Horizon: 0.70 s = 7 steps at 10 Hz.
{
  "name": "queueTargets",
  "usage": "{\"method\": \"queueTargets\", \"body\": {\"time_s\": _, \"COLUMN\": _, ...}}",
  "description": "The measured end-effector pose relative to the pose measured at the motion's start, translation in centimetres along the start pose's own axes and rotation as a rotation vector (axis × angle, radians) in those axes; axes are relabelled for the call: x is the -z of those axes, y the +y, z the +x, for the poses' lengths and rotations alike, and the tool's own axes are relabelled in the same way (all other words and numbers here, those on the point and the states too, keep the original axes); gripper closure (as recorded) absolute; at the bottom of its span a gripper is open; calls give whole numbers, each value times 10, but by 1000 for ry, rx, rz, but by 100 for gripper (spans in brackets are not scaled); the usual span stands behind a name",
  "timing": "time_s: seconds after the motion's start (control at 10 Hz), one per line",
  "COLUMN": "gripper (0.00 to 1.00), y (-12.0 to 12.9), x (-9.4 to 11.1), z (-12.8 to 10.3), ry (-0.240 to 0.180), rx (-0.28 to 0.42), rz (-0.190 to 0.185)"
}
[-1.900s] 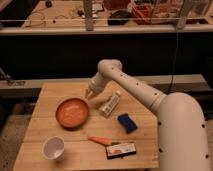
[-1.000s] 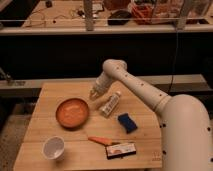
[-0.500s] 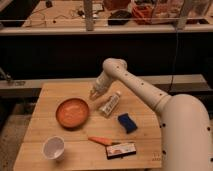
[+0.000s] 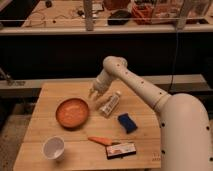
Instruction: Pick up the ceramic bowl
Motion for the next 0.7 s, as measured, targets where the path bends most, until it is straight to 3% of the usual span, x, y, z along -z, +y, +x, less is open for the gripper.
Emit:
{"method": "queueTargets", "body": {"time_s": 0.2, "gripper": 73, "y": -4, "x": 3, "z": 1, "ry": 3, "rx": 2, "rz": 4}}
{"method": "queueTargets", "body": {"time_s": 0.5, "gripper": 56, "y": -15, "x": 2, "z": -3, "ry": 0, "rx": 9, "rz": -6}}
{"method": "queueTargets", "body": {"time_s": 0.6, "gripper": 57, "y": -17, "x": 5, "z": -2, "ry": -1, "rx": 7, "rz": -4}}
{"method": "queueTargets", "body": {"time_s": 0.7, "gripper": 66, "y": -23, "x": 12, "z": -3, "ry": -3, "rx": 9, "rz": -4}}
